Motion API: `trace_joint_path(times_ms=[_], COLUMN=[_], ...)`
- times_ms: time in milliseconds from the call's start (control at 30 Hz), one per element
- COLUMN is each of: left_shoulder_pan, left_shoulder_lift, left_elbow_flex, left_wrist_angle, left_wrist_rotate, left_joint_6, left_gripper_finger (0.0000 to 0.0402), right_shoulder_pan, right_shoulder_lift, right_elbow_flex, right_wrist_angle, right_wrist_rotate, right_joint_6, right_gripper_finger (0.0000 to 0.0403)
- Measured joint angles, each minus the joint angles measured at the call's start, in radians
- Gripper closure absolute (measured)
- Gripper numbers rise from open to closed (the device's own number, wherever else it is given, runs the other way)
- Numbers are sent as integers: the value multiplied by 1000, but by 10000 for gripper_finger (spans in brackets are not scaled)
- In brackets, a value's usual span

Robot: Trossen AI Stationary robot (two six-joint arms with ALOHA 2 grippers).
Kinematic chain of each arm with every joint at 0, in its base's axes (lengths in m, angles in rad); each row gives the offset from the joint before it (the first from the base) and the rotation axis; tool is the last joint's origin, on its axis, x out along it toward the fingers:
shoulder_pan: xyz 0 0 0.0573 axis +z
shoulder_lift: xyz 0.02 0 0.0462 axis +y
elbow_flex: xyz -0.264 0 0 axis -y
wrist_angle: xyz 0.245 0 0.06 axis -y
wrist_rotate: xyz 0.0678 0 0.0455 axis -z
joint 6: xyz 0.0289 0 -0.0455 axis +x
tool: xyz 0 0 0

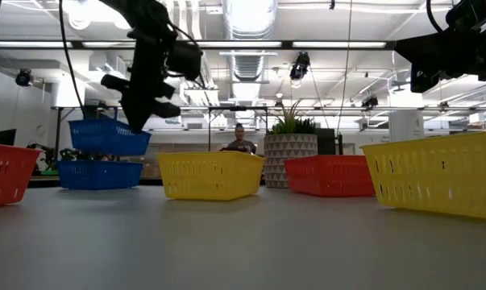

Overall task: Stack baskets by color
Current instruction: Stack the bottom blue bin on top of the top left blue bin

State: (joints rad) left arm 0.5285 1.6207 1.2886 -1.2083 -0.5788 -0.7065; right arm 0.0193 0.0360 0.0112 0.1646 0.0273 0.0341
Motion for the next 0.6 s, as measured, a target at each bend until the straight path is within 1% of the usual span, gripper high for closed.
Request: trace_joint_path(times_ms=[67,167,233,400,600], left_shoulder_pan=[3,4,9,9,10], left_shoulder_lift=[0,-4,-6,-6,-6], left_elbow_flex=[-21,-53,-61,-70,-73], left_wrist_angle=[2,-4,5,25,33], left_wrist_rotate=[-26,-93,-107,-108,-78], left_joint_6=[-22,-44,-41,-26,-17], left_gripper_finger=[401,401,401,401,401], right_shoulder_pan=[0,0,0,0,0], right_shoulder_lift=[0,0,0,0,0], right_elbow_flex=[0,0,0,0,0], right_wrist_angle=[0,-2,-3,-4,-4], right_wrist_rotate=[0,0,0,0,0], right_joint_6=[0,0,-1,-7,-8], right_gripper_finger=[394,394,394,394,394])
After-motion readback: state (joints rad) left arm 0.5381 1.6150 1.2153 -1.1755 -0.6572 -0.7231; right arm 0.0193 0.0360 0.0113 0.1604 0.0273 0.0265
